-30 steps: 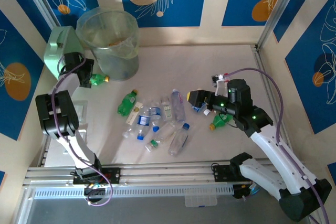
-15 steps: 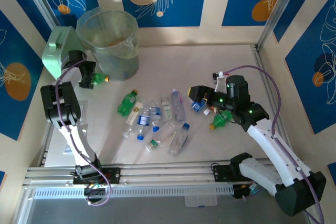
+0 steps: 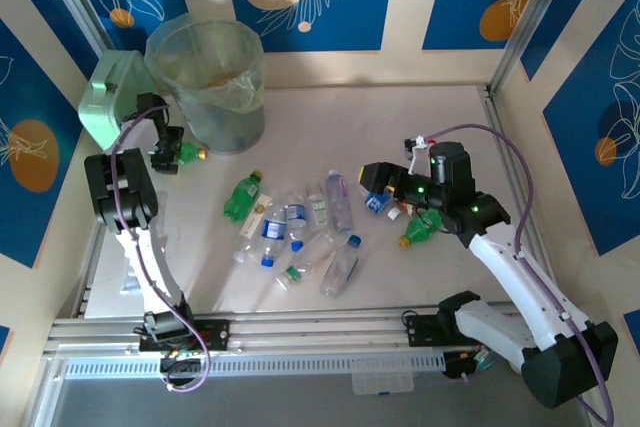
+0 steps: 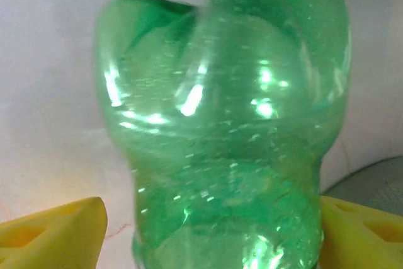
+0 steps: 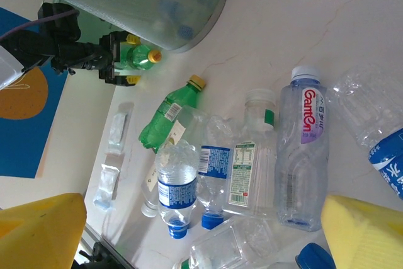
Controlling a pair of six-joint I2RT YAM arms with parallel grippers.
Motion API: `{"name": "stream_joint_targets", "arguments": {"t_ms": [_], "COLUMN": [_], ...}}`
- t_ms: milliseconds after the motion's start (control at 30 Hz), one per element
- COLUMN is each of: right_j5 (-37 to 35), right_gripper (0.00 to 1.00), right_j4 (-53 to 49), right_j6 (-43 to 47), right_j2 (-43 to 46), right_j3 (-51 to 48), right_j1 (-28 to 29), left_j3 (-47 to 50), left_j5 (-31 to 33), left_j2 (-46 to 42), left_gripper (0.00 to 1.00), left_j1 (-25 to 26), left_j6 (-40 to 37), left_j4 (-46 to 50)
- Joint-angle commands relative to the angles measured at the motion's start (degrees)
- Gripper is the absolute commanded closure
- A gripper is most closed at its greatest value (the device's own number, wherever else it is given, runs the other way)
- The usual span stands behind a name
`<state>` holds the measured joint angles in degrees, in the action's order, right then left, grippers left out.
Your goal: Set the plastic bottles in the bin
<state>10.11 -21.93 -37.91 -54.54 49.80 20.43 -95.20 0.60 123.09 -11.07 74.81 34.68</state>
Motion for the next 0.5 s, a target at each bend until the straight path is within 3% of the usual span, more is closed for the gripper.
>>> {"name": "stream_joint_targets", "arguments": {"t_ms": [0,267,467], "right_j5": [0.88,0.97,1.16], "right_gripper": [0.04,0.04,0.04], "right_j4": [-1.17,-1.53,-2.09], "right_j6": [0.55,-0.13,-0.31], "right_j2": [0.99,2.65,3.81], "right_j3": [1.95,1.71,1.19], "right_j1": [-0.29,-0.39,0.0], "left_j3": [0.95,5.13,9.79], "left_j5": [1.83,2.02,2.67], "left_j2": [0.37,-3.2,-7.73], "left_gripper": [0.25,0.45,0.47], "left_j1": [0.88,1.74,3.31], "left_j6": [0.79,2.0,3.72], "left_j4": [2.35,1.03,0.31]}}
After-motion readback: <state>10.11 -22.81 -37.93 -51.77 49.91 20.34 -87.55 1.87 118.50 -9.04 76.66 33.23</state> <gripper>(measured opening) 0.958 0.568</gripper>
